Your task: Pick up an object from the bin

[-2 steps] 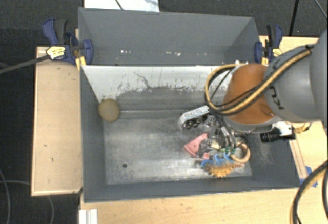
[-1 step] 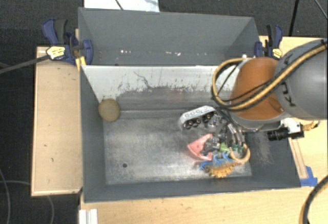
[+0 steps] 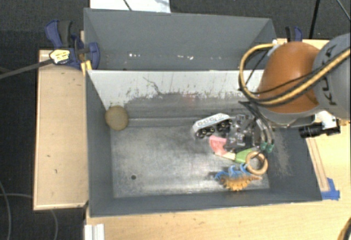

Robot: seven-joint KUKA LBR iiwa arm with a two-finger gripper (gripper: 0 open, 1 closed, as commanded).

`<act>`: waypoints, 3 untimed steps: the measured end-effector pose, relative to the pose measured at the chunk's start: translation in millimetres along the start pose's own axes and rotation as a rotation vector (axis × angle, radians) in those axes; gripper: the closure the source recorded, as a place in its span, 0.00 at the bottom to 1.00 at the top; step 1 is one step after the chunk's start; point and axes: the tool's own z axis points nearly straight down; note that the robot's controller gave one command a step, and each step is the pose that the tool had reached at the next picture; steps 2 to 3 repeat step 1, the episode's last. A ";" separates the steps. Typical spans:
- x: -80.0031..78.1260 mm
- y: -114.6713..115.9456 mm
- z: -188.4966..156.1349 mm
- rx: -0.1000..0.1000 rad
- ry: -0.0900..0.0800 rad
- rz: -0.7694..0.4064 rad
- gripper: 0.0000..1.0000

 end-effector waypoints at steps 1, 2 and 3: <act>1.3 -4.7 -67.5 0.000 -0.001 0.025 1.00; 1.3 -4.7 -67.5 0.000 -0.001 0.025 1.00; 1.3 -4.7 -67.5 0.000 -0.001 0.025 1.00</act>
Offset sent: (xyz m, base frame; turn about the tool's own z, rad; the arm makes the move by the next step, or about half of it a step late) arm 0.0131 -0.0049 0.1568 0.1007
